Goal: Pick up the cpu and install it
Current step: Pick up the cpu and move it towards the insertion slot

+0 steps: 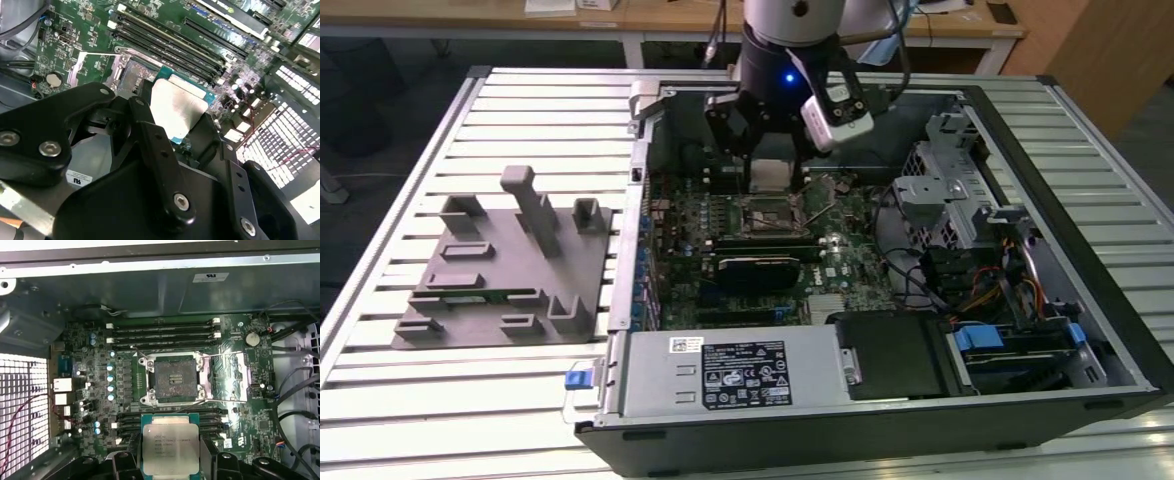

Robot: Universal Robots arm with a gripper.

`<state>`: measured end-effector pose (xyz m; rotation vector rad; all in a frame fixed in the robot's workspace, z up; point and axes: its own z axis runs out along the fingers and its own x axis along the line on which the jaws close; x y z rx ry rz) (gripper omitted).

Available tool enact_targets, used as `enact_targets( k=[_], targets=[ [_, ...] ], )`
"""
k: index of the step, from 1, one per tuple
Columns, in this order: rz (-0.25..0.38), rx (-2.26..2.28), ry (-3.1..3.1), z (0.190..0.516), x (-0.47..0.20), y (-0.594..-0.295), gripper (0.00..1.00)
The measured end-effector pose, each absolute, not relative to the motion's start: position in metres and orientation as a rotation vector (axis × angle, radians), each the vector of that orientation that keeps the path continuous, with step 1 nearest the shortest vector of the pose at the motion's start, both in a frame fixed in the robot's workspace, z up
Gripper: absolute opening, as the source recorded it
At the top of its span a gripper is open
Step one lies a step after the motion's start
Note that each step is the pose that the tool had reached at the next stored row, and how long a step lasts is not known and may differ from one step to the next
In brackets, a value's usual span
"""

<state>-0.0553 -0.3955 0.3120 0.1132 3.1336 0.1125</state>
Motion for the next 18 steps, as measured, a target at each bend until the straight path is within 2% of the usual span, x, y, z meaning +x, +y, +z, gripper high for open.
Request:
enact_targets(
  k=[18],
  targets=[
    [0.112, 0.108, 3.126, 0.286, -0.054, -0.380, 0.55]
  ],
)
